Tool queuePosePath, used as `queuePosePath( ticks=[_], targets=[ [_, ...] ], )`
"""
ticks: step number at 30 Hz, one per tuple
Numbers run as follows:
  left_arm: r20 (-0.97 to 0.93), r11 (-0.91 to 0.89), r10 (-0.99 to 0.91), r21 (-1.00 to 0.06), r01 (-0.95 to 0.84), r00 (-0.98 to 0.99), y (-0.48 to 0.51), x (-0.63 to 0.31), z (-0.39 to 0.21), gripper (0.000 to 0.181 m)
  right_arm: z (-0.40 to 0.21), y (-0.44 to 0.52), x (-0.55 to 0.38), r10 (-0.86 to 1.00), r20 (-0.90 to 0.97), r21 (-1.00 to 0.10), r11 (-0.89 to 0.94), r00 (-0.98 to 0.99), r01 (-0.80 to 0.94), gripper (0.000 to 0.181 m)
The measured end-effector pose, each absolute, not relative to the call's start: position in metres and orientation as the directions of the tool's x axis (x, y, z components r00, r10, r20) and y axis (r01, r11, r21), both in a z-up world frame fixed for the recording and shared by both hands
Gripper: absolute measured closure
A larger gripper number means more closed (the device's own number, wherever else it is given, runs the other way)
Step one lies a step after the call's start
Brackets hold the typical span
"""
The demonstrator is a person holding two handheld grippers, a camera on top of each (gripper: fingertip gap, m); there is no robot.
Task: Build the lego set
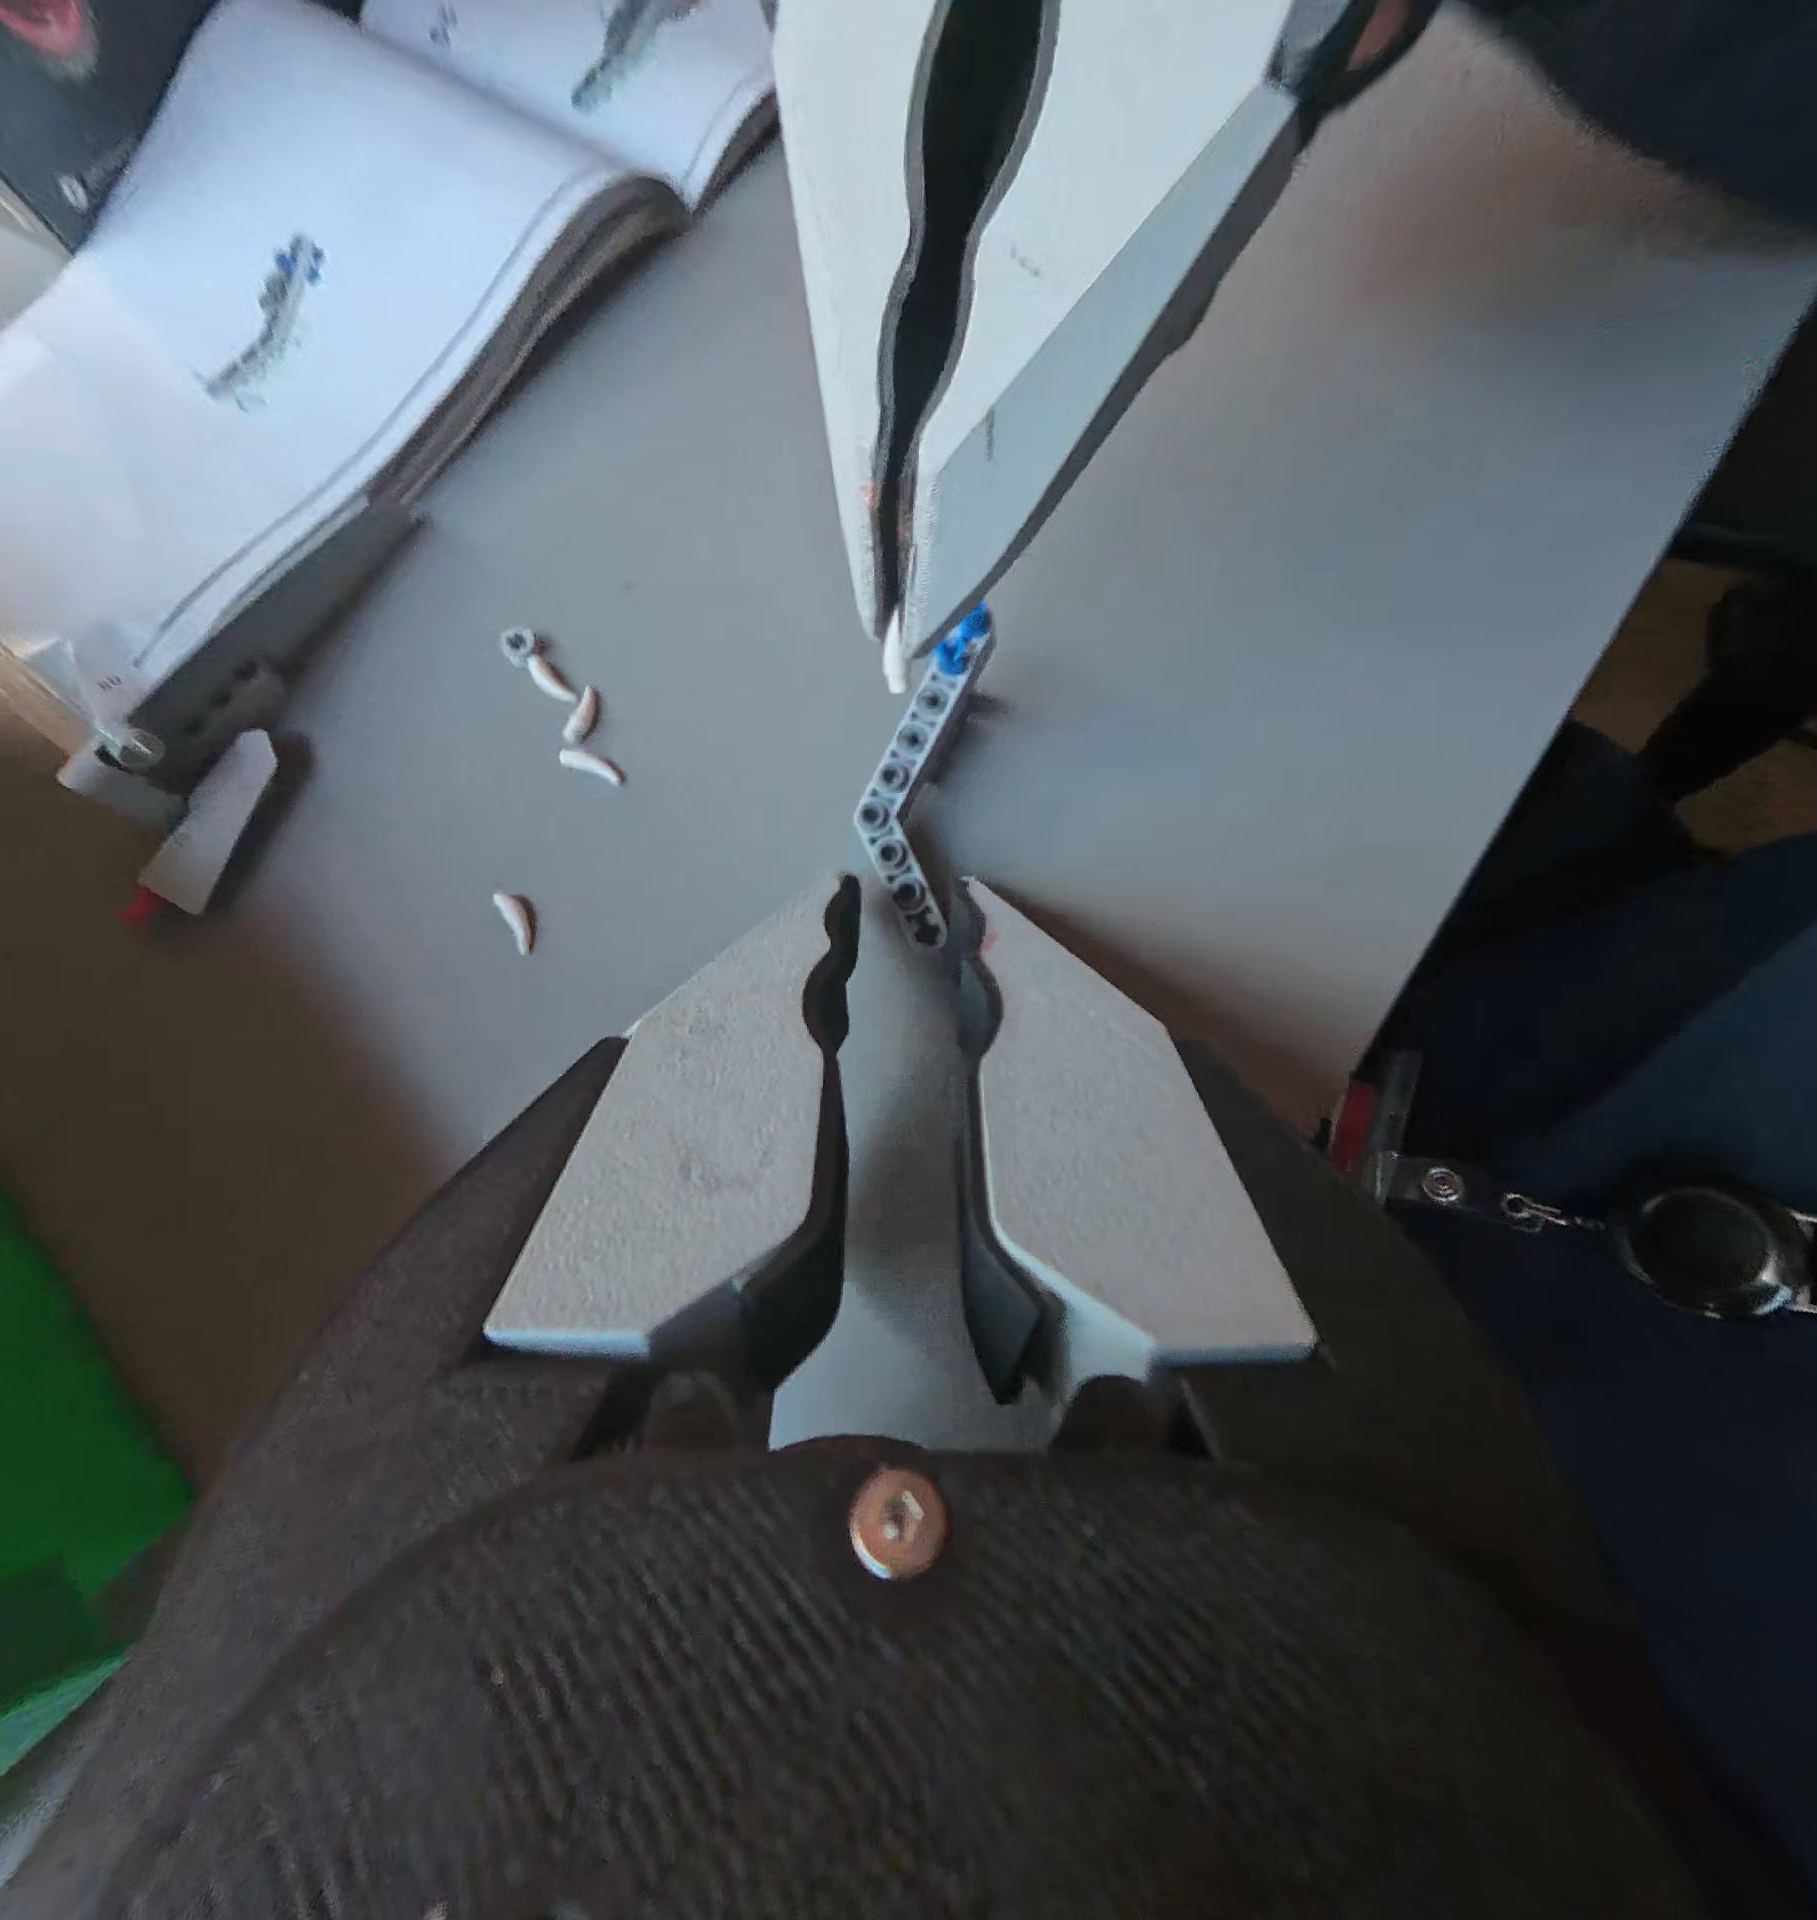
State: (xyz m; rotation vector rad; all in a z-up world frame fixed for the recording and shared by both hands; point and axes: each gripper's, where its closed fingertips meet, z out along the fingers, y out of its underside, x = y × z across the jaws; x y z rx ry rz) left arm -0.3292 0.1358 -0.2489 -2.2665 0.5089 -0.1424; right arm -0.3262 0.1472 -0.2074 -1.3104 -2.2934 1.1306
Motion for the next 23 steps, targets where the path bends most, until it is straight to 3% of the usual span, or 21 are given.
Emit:
queuePosePath(
  ticks=[1,9,23],
  targets=[
    [-0.052,-0.617,-0.393,-0.725,-0.305,0.918,0.137,-0.33,-0.25,0.166,-0.21,0.147,-0.327,0.817,-0.13,-0.716,0.314,-0.562,0.623,0.181],
    [-0.026,-0.622,-0.386,-0.731,-0.281,0.922,0.135,-0.328,-0.251,0.176,-0.226,0.146,-0.331,0.817,-0.07,-0.627,0.411,-0.573,0.662,0.181],
    [-0.018,-0.634,-0.34,-0.734,-0.244,0.94,0.137,-0.334,-0.252,0.176,-0.228,0.144,-0.327,0.841,-0.036,-0.469,0.464,-0.541,0.752,0.181]
  ],
)
